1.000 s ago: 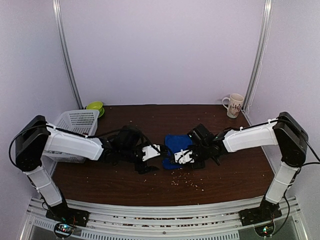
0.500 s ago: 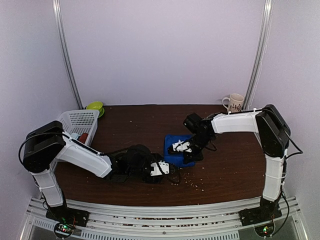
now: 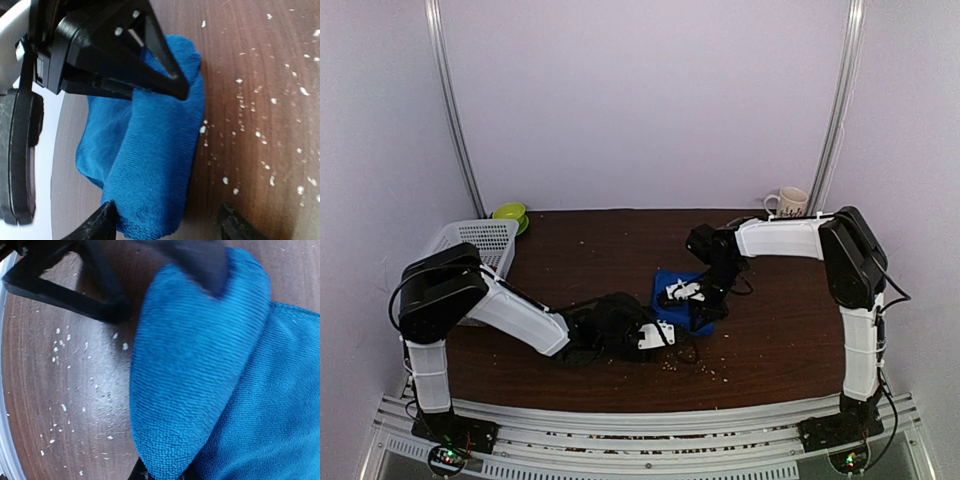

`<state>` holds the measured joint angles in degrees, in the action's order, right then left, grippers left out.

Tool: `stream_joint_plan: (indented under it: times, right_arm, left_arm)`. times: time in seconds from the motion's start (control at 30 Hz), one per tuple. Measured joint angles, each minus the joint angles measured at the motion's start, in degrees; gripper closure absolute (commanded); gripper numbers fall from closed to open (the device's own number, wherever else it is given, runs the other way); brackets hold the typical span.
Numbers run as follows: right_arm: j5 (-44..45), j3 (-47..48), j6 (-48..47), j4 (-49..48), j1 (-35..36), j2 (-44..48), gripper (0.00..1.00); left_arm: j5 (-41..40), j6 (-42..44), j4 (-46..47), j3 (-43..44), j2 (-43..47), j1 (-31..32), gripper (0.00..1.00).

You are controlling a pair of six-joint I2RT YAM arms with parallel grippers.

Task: Roll the towels
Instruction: Roll the towel at the center of the board.

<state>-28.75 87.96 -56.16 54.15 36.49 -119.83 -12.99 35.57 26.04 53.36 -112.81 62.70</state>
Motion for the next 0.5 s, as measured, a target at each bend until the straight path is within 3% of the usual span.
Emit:
stream_joint_plan:
  times: [0.07, 0.23, 0.5]
  right_arm:
    - [-0.1, 0.2, -0.4, 1.0, 0.0, -0.1, 1.0]
    - [-0.5, 1.2, -1.0, 3.4, 0.0, -0.8, 1.0]
    - [-1.3, 3.2, -1.5, 6.5, -0.5, -2.2, 1.0]
  left_arm:
    - [-1.0, 0.2, 0.1, 1.2, -1.0, 0.0, 0.41]
    - [-2.4, 0.6, 0.5, 2.1, -2.3, 0.0, 0.44]
    - [-2.1, 2.5, 4.1, -0.6, -1.6, 1.2, 0.31]
